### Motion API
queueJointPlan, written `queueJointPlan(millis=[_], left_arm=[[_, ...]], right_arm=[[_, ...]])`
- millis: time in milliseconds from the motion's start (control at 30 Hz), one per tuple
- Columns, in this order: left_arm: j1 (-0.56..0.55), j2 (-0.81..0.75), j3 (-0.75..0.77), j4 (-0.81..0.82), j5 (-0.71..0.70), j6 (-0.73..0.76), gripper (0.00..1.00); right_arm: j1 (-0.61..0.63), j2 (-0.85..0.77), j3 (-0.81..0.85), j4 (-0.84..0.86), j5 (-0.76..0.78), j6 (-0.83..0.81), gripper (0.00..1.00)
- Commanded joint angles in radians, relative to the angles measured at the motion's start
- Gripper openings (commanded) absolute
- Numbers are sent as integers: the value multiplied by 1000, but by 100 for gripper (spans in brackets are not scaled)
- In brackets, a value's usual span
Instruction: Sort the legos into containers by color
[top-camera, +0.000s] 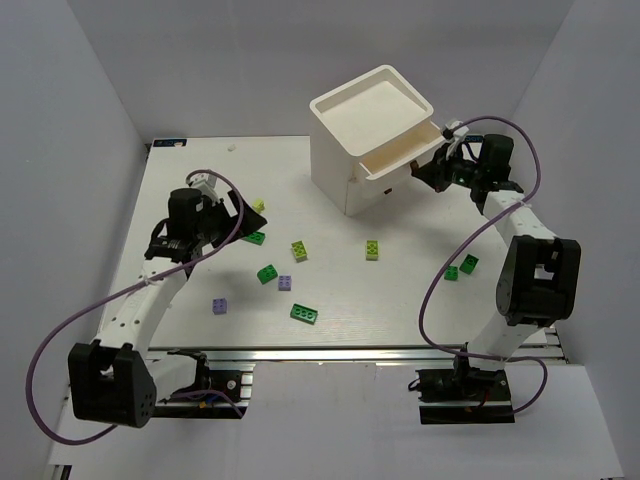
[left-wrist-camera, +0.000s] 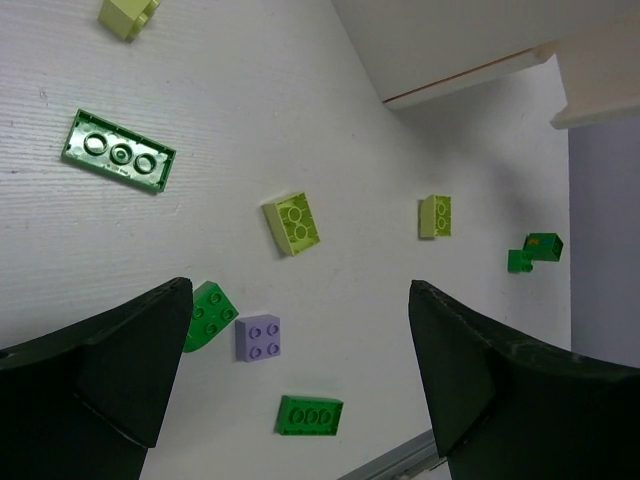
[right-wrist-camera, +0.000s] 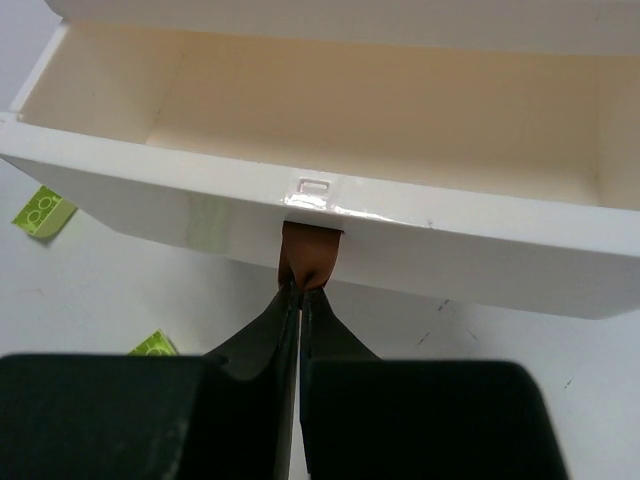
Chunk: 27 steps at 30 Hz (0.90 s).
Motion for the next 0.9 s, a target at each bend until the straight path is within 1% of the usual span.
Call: queueJointPlan(millis=[0,167,300,333,467,533,567,600,633,667,733,833,867], left_arm=[[-3,47,54,35,1,22,98],[-3,147,104,25,-27,42,98],[-3,244,164,15,-76,56,98],[-12,262,178,10,-87,59,98],[-12,380,254,-8,-131,68,98],[-12,412,270,-14,-157,57,98],[-12,441,285,-8,-159,54,98],[-12,455,293,-10,-162,51,98],[-12,471,304,-7,-174,48,98],[-12,489,316,-10,-176,45,98],[-12,537,354,-10,-192,27,98],[-12,601,429,-34,-237,-1,98],[-12,619,452,-57,-275,-4,98]], right_arm=[[-13,-40,-29,-72,-3,-16,0],[-23,-49,-30,-90,9,-28,0],[-30,-60,-41,-90,15,-31,0],[-29,-64,-46,-124,18,-33,0],[-33,-80,-60,-136,23,-45,0],[-35,-86,-63,-142,23,-45,0],[-35,-87,-66,-142,18,-43,10],[-35,-93,-69,-142,-5,-45,24],[-35,-97,-69,-148,-10,-45,51],[-36,-101,-69,-159,-16,-45,58],[-35,-116,-70,-170,-19,-46,68],[-38,-158,-90,-210,-3,-80,72],[-38,-172,-99,-222,3,-95,72]])
